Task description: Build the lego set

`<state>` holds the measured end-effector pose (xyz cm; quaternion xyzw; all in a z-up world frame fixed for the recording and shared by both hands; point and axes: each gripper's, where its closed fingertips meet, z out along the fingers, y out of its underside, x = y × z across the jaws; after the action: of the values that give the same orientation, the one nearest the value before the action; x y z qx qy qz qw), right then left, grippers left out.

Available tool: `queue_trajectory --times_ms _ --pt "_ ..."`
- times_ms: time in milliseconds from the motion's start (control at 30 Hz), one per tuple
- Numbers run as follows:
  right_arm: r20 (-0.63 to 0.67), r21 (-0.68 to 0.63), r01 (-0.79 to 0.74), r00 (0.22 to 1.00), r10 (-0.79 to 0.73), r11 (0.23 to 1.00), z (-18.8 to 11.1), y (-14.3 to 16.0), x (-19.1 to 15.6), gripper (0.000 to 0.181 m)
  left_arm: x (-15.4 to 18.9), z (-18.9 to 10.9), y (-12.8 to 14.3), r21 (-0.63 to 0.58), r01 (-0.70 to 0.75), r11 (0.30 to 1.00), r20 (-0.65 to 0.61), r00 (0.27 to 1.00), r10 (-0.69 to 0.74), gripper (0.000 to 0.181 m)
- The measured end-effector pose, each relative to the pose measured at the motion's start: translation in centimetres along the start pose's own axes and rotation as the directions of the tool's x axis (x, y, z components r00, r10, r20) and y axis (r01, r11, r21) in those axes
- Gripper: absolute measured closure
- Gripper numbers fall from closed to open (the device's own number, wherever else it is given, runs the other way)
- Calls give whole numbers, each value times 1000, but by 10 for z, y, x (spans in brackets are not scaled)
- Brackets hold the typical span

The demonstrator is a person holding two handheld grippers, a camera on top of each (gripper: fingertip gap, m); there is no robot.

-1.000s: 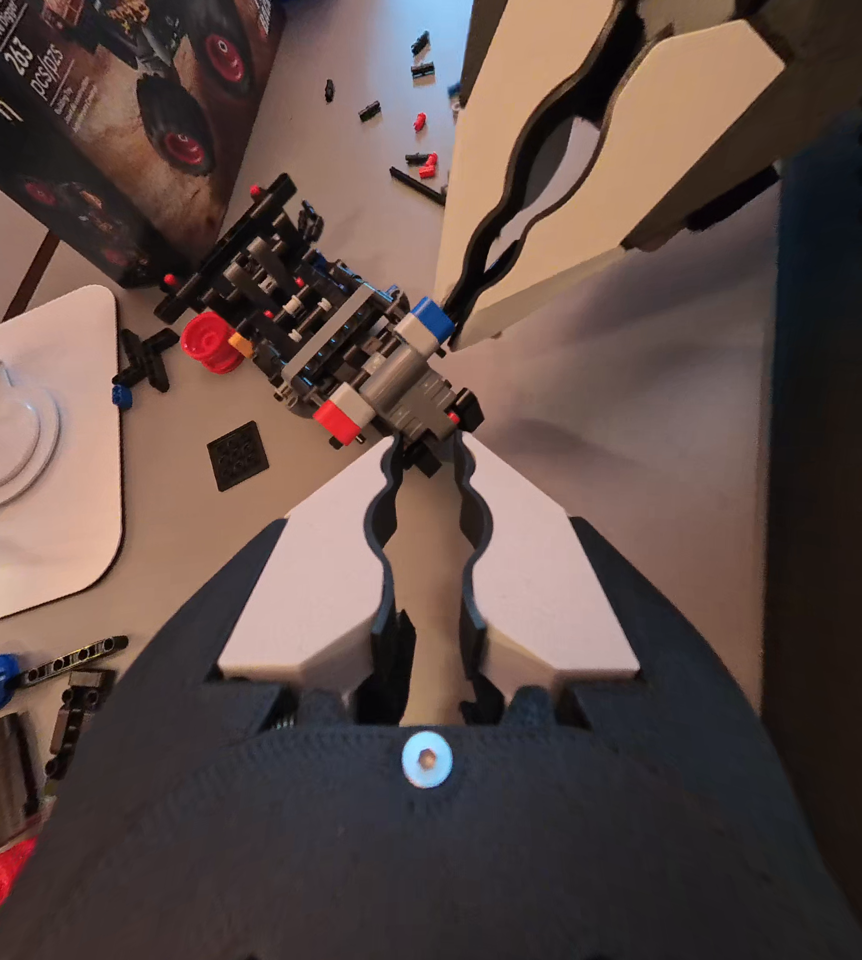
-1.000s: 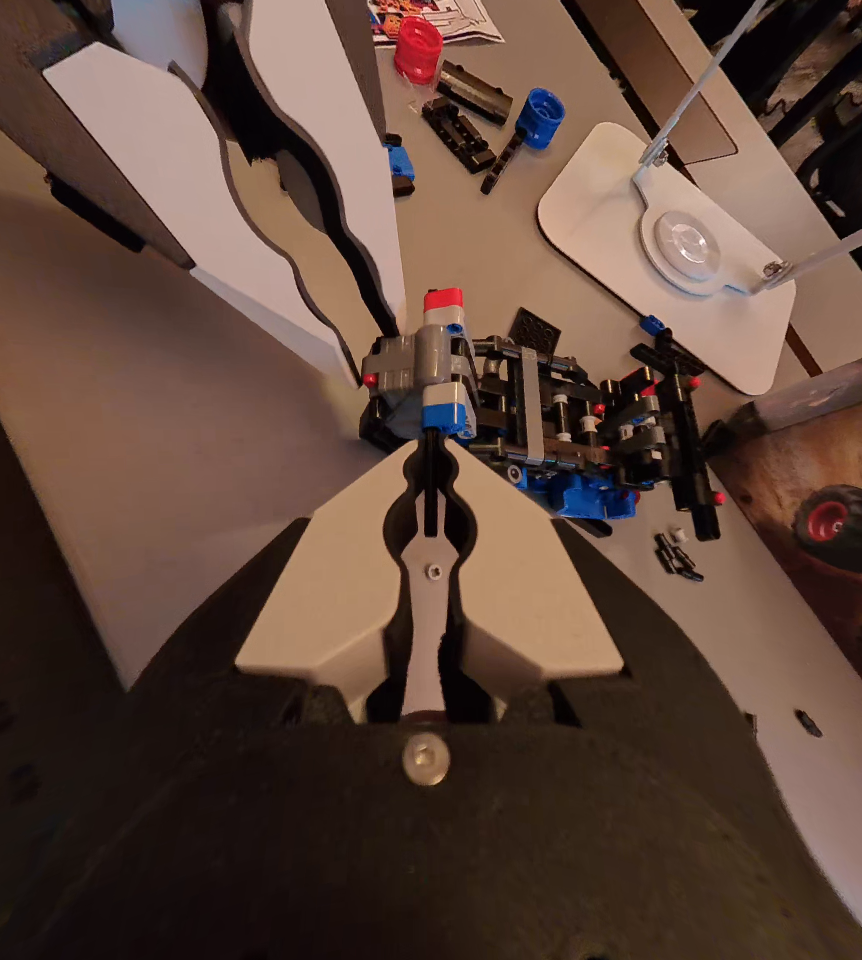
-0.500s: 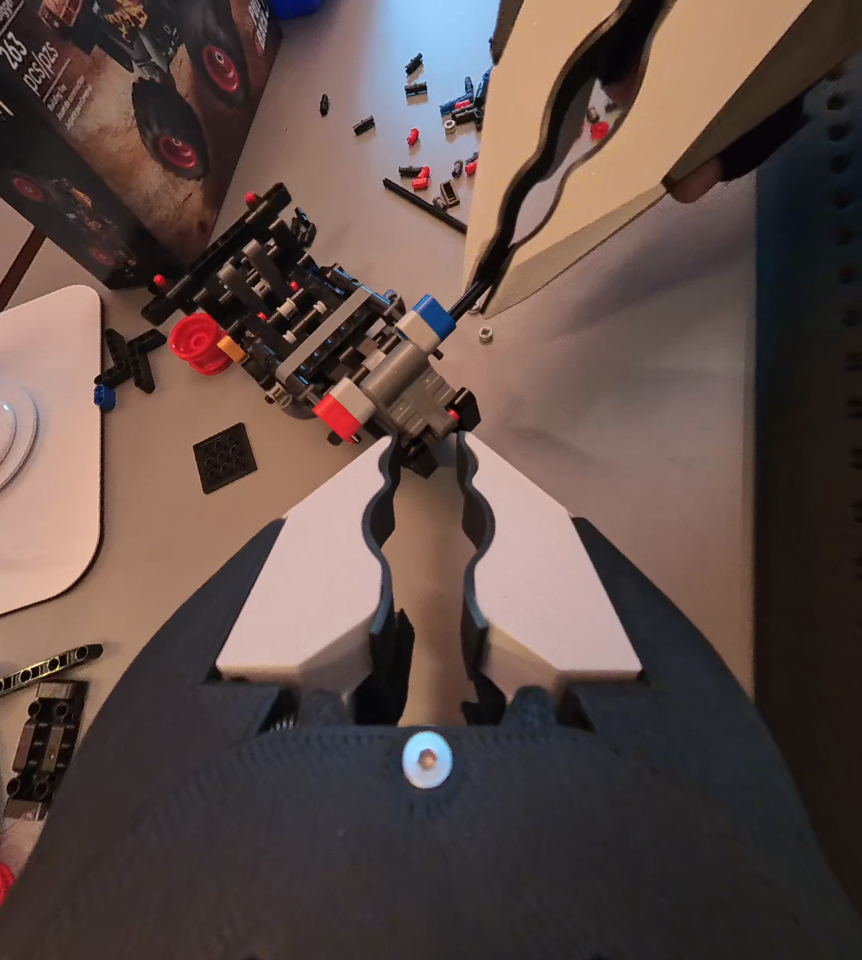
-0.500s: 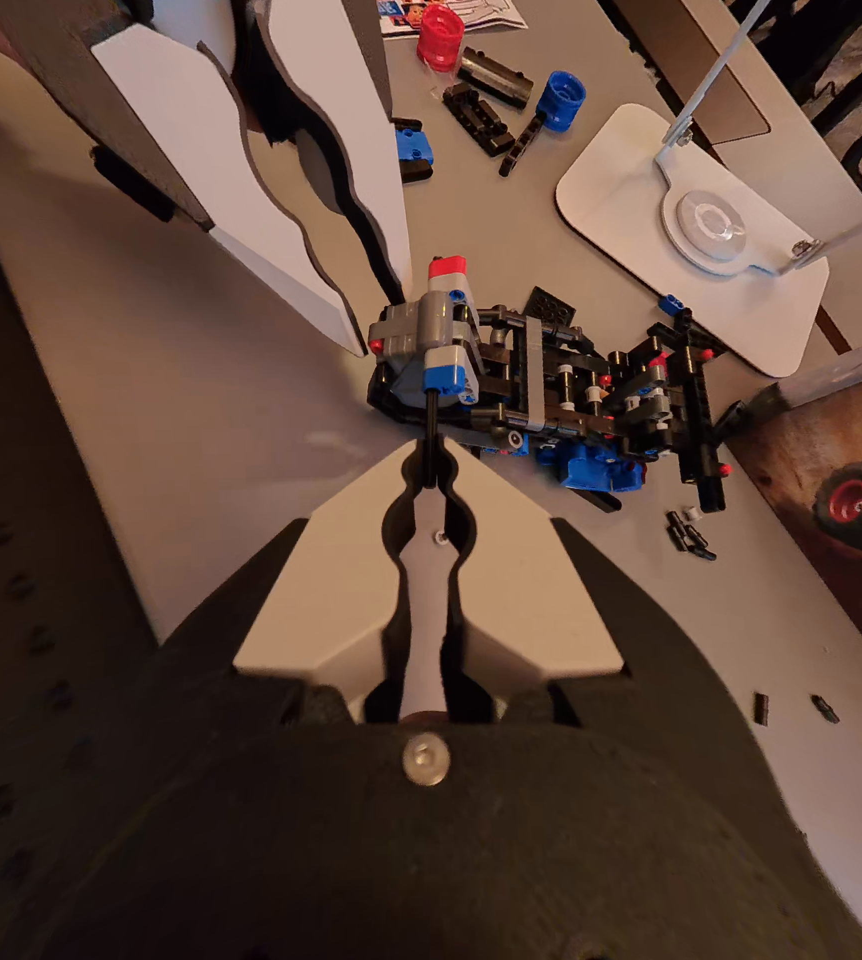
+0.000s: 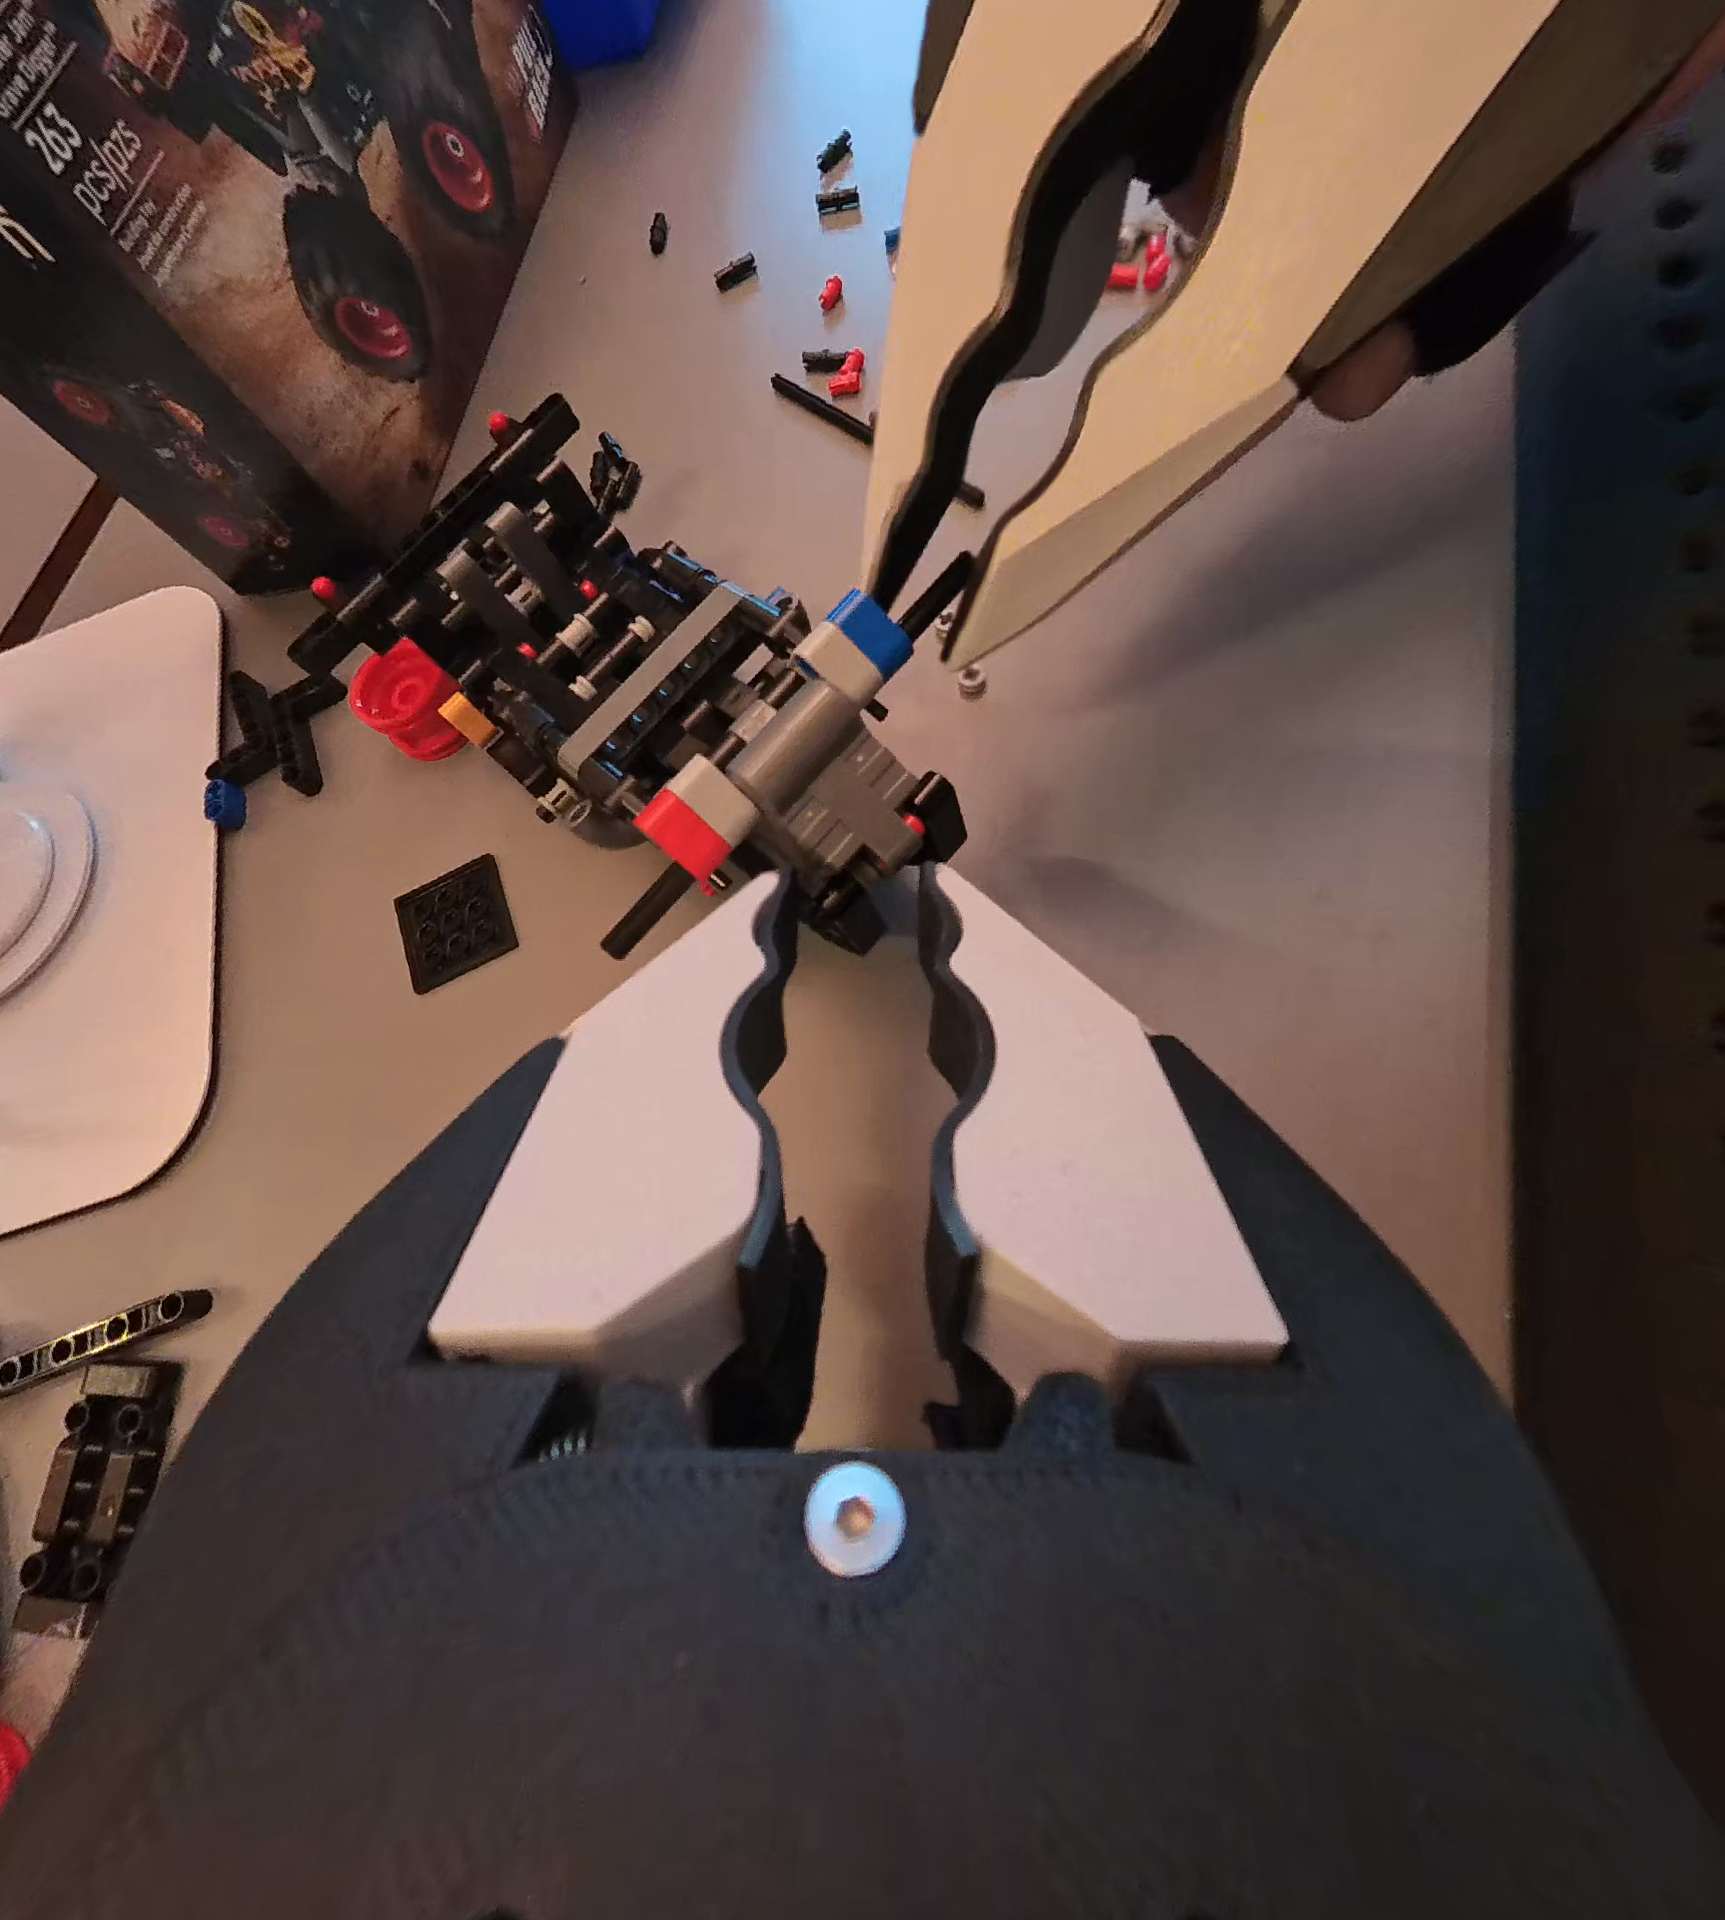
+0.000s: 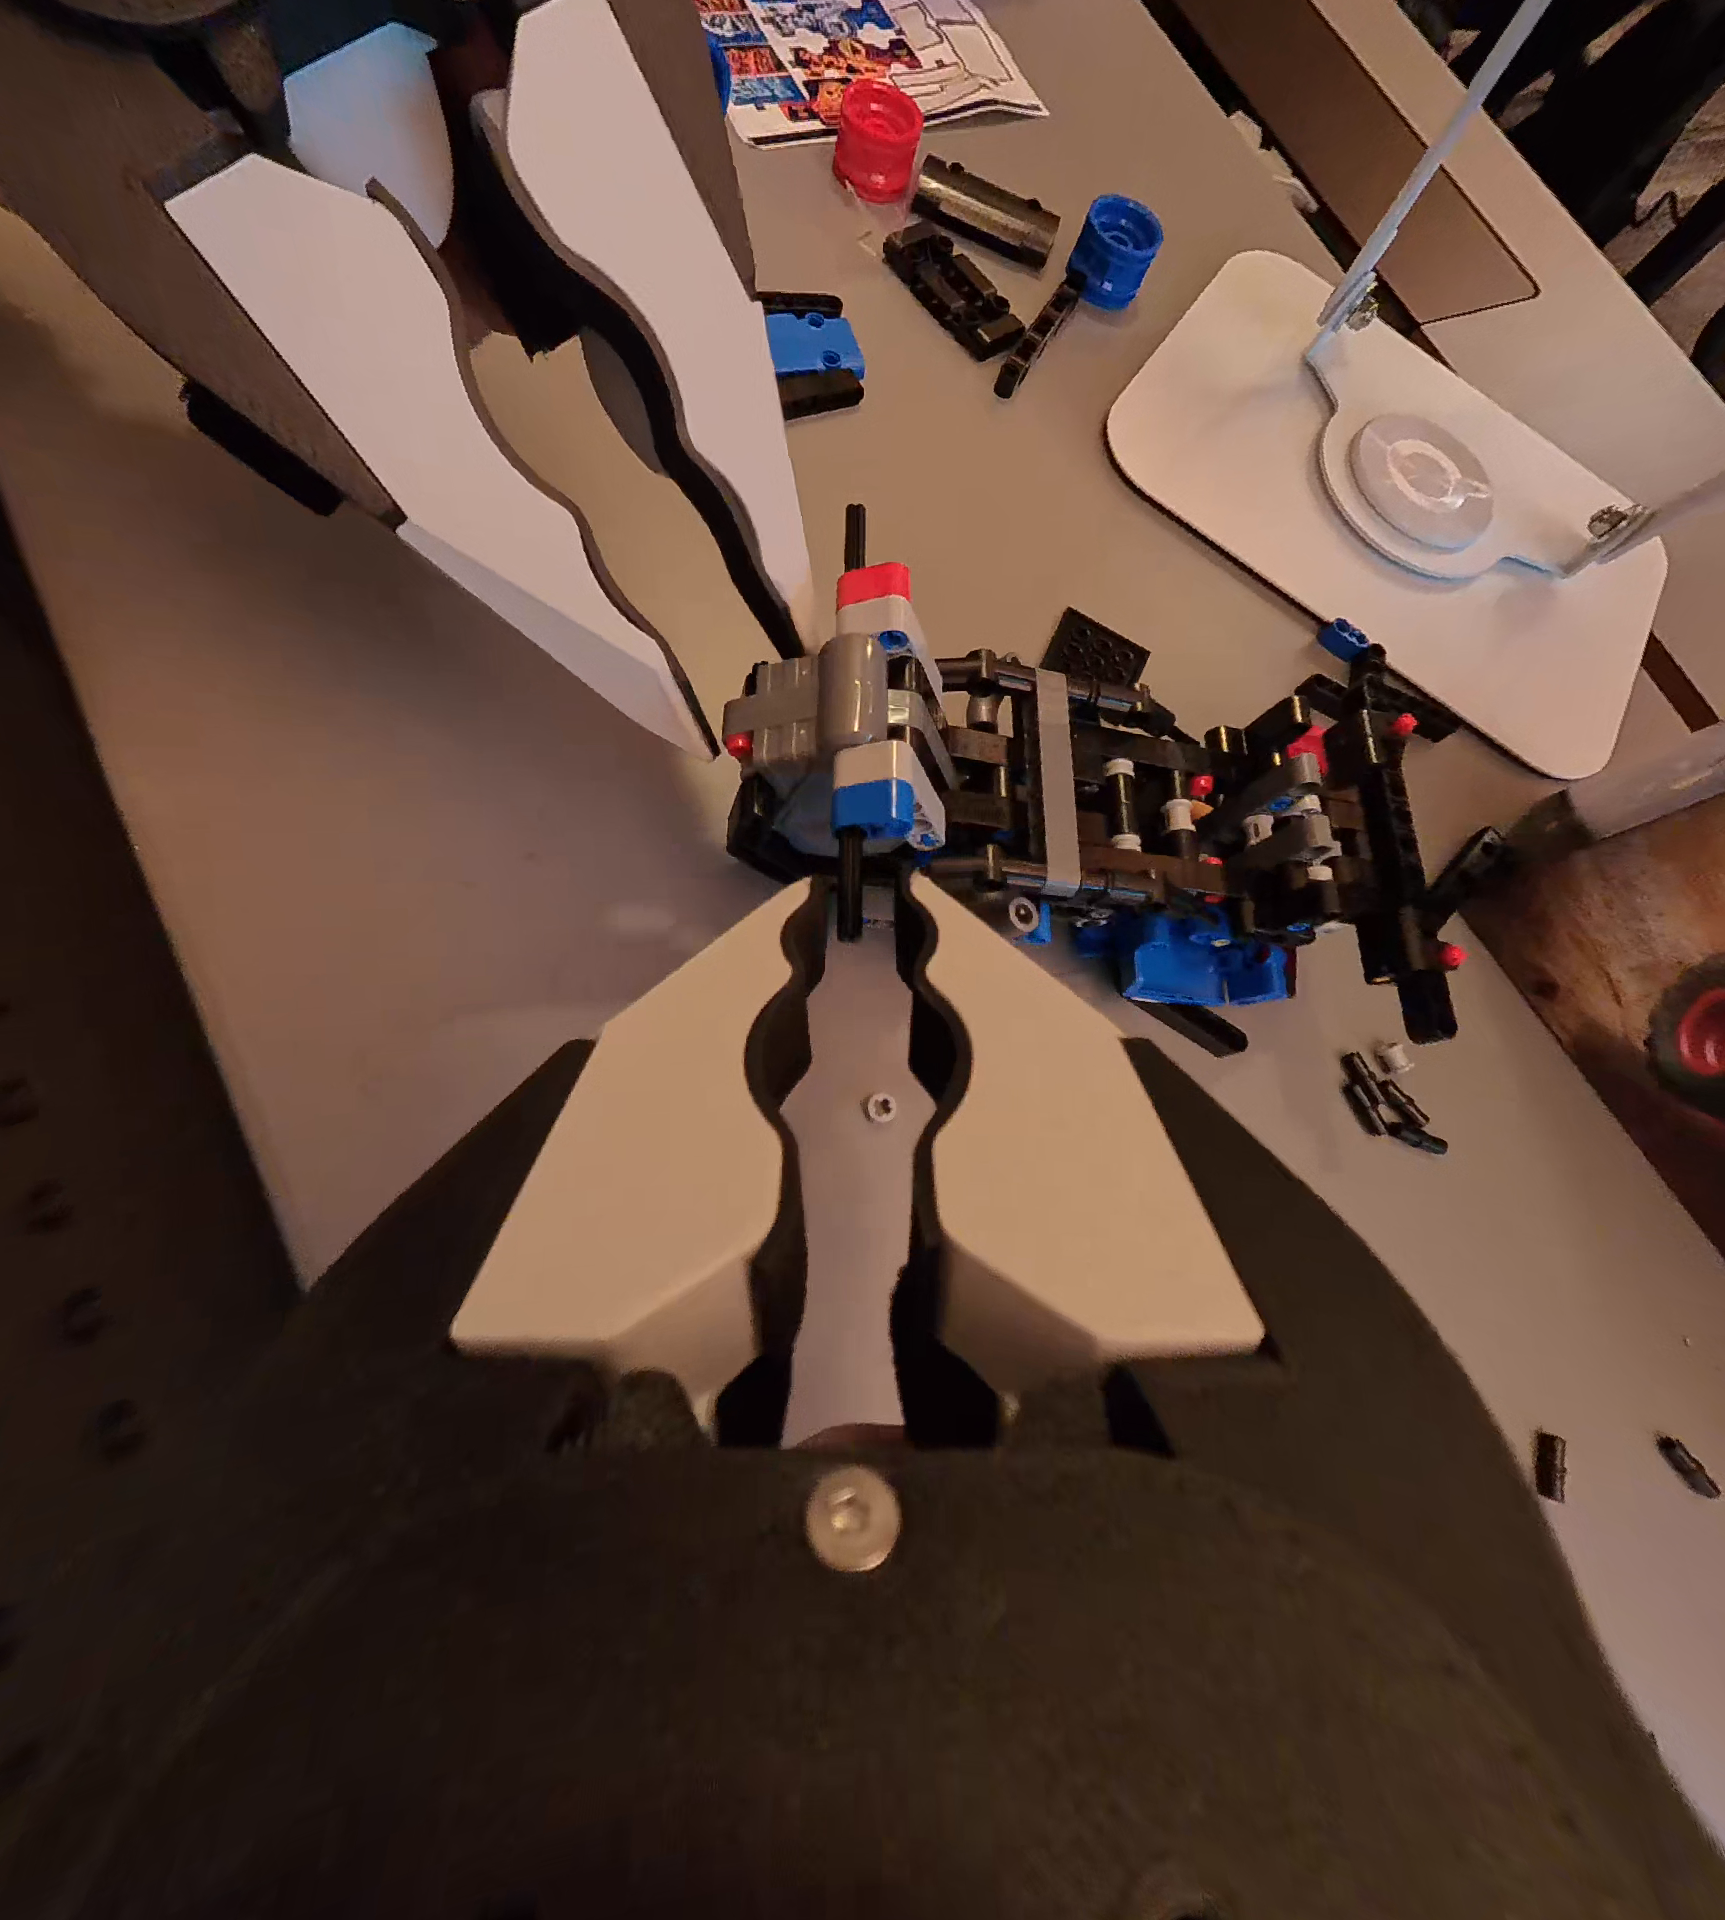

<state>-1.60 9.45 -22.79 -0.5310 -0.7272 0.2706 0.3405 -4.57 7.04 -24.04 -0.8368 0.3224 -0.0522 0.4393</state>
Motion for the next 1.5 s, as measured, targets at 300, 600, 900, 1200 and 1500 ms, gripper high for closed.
queue_trajectory --times_ms 300,600,900,1200,1500 --pt "6 4 1 1000 -1 1000 8 -5 -1 180 -8 4 1 -42 -20 999 89 996 23 153" --pt "7 7 -2 1000 2 1000 23 -17 1 178 -27 -4 13 -57 -4 998 151 989 13 161" --pt "32 29 -41 999 40 999 21 -16 -1 177 -31 -5 15 -45 3 999 161 987 4 160" --pt "58 67 -61 997 57 996 10 -17 -3 160 -28 -7 13 -9 9 1000 134 991 -7 153" --pt "-51 99 -82 995 88 992 -53 7 41 159 -26 -5 16 8 8 1000 108 994 -9 151"
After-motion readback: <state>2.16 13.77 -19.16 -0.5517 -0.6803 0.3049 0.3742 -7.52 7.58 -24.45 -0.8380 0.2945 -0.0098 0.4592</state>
